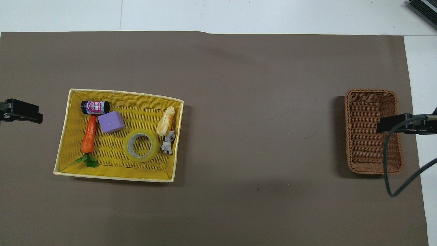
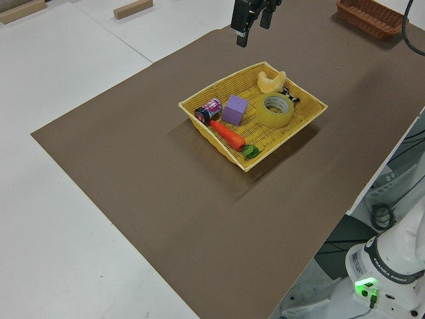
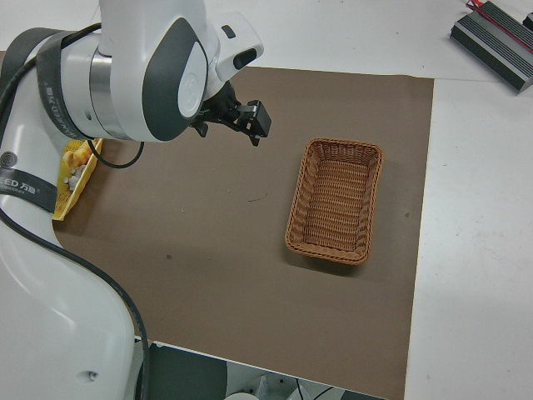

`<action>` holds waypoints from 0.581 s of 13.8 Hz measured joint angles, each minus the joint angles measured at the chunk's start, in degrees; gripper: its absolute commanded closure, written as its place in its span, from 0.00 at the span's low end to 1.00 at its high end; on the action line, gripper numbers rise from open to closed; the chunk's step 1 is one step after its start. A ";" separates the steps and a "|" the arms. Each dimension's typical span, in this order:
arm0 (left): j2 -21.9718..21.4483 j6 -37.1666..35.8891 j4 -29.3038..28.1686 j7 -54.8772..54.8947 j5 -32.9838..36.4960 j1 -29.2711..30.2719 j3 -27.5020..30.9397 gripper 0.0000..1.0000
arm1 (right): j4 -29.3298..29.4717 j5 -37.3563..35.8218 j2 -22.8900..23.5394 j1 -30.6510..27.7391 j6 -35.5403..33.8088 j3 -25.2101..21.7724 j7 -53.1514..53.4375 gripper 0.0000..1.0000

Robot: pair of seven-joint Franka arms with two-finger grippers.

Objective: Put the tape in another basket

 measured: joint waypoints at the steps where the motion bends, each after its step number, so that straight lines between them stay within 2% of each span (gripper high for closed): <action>1: 0.00 0.00 0.00 0.00 0.00 -0.01 -0.12 0.00 | -0.02 0.00 -0.04 0.00 -0.02 0.00 0.00 0.00; 8: -0.09 0.01 0.01 0.00 0.00 0.09 0.23 0.00 | -0.29 0.00 -0.26 -0.01 -0.05 0.00 0.00 0.00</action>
